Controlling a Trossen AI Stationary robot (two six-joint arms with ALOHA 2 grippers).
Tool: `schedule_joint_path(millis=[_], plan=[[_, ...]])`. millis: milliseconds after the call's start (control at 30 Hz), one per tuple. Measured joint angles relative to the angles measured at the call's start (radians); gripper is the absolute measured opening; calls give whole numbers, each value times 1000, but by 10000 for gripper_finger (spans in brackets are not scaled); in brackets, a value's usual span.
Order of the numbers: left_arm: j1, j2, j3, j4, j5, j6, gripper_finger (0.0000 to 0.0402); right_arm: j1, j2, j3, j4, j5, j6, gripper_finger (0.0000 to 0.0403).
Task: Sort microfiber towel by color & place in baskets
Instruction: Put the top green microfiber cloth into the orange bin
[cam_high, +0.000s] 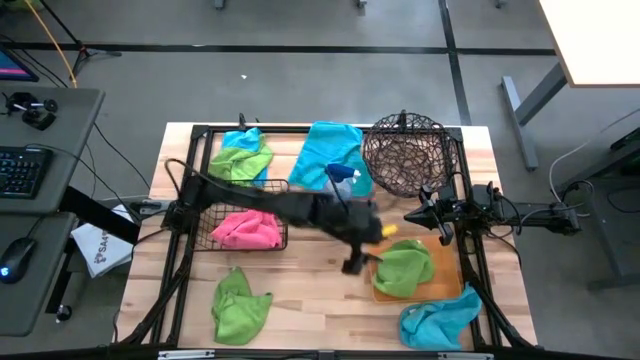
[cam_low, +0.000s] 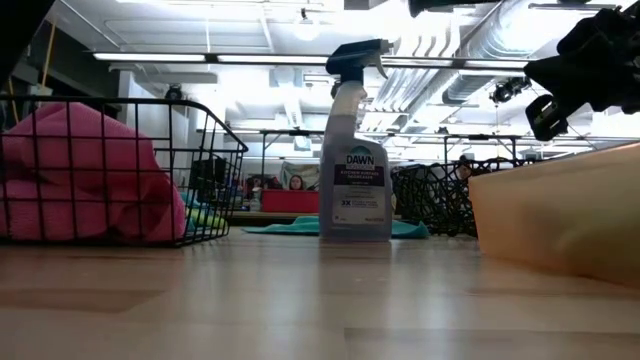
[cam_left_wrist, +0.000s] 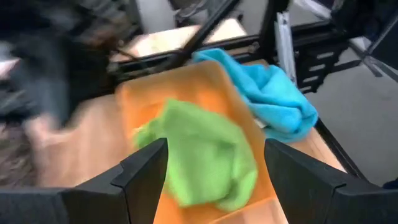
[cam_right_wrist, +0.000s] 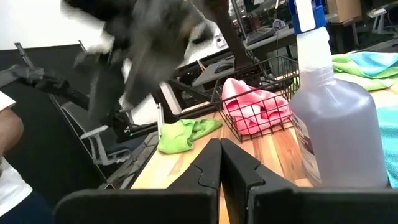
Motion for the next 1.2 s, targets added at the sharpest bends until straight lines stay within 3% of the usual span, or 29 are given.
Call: schedule_joint_path(millis=[100, 167, 333, 433, 533, 633, 700, 800, 933, 1033, 1200], plan=[[44, -81, -29, -129, 59, -71, 255, 0, 3, 0, 0, 1, 0, 0], [66, -147, -93, -127, 87, -134, 255, 0, 4, 0, 0, 1, 0, 0], [67, -365, -401, 94, 72, -287, 244, 0, 8, 0, 0, 1, 0, 0], [53, -507, -612, 234, -6, -398, 237, 0, 11, 0, 0, 1, 0, 0], [51, -645, -751, 255, -148, -491, 231, 0, 12, 0, 0, 1, 0, 0], [69, -774, -802, 160, -303, -564, 226, 0, 12, 0, 1, 1, 0, 0], [96, -837, -800, 5, -394, -616, 222, 0, 14, 0, 0, 1, 0, 0], [199, -895, -759, -289, -477, -722, 214, 0, 15, 0, 0, 1, 0, 0], [432, -919, -737, -574, -446, -729, 202, 0, 15, 0, 0, 1, 0, 0], [611, -908, -771, -640, -396, -622, 196, 0, 15, 0, 0, 1, 0, 0], [866, -886, -872, -598, -366, -478, 192, 0, 15, 0, 0, 1, 0, 0]])
